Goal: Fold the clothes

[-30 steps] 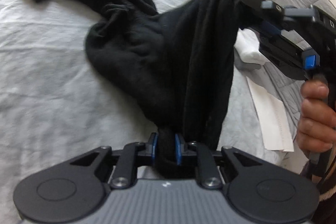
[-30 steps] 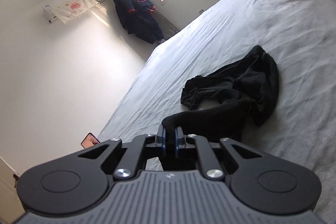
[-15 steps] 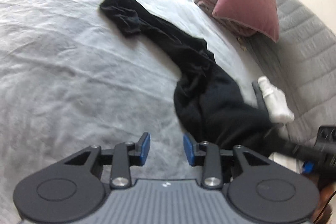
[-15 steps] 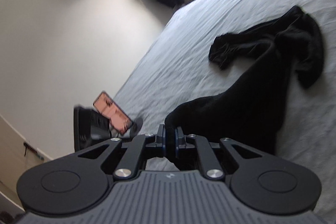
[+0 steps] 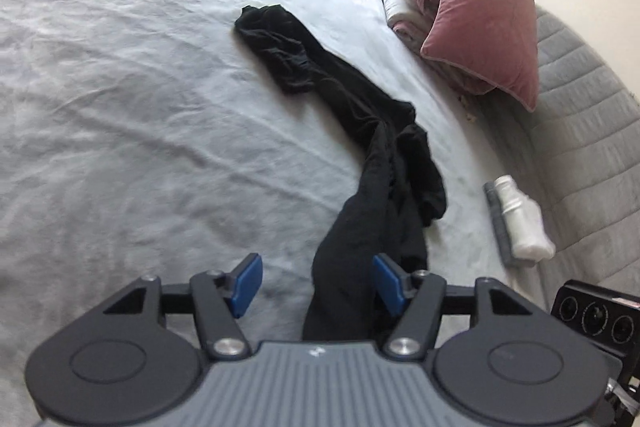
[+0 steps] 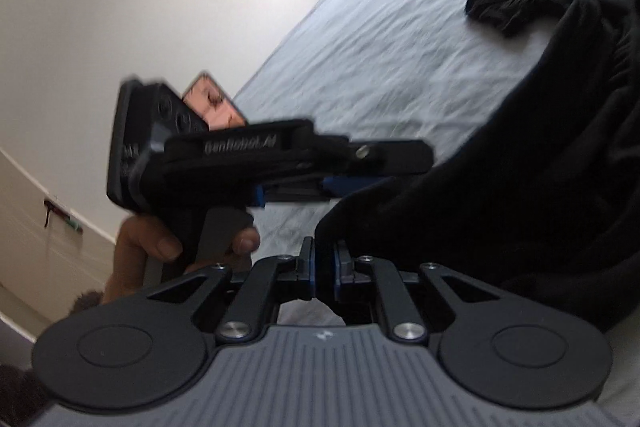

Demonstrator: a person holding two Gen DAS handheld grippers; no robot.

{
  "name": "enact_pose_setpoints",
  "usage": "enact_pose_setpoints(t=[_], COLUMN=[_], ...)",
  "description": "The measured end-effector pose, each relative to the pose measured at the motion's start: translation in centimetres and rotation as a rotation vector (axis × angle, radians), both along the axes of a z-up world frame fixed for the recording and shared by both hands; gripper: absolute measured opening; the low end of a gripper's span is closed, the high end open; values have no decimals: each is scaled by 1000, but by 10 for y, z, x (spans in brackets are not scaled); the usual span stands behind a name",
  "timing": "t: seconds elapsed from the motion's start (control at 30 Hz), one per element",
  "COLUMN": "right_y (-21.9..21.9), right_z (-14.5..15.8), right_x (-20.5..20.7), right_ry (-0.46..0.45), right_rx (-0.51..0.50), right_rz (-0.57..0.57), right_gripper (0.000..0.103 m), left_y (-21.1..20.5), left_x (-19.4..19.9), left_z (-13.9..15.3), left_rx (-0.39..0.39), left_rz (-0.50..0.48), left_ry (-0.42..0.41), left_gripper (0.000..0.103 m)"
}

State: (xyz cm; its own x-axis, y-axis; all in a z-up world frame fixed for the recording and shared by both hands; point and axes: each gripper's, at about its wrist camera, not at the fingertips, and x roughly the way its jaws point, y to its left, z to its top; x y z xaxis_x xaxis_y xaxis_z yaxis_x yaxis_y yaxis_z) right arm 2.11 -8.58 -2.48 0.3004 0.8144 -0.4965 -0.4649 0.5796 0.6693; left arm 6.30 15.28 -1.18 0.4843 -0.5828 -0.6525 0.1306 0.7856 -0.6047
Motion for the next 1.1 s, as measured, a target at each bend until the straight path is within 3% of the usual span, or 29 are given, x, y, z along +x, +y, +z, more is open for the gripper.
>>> enact_pose_setpoints(t=[0.1, 0.23, 0.3, 0.37, 0.47, 0.57, 0.7, 0.93, 1.1], right_y=[15, -8, -24, -46, -72, -88, -92, -83, -69], right_z=[-8, 4, 12, 20, 24, 20, 1, -16, -18], right_x=[-2, -4, -6, -11, -13, -16, -15, -53, -72], right_ry=[6, -22, -41, -67, -68, -35, 97, 149, 114], right_rx=[-30, -23, -13, -5, -45, -123, -227, -263, -298], right_rz=[32, -16, -56, -118, -217, -317, -386, -413, -449], right_gripper=[18, 20, 34, 41, 41, 41, 41, 41, 29], left_y=[3, 9, 11, 12, 11, 8, 6, 29, 49], left_x=[0, -2, -6, -11, -19, -25, -31, -51, -70], left_z=[-7, -14, -15, -15, -17, -20, -22, -8, 3], left_rx=[17, 24, 18, 13, 18, 37, 44, 14, 61], left_rz=[-6, -8, -17, -27, -40, -45, -33, 44, 82], left_ry=[18, 38, 35, 29, 28, 31, 39, 3, -35], left_gripper=[61, 58, 57, 57, 46, 26, 8, 5, 4])
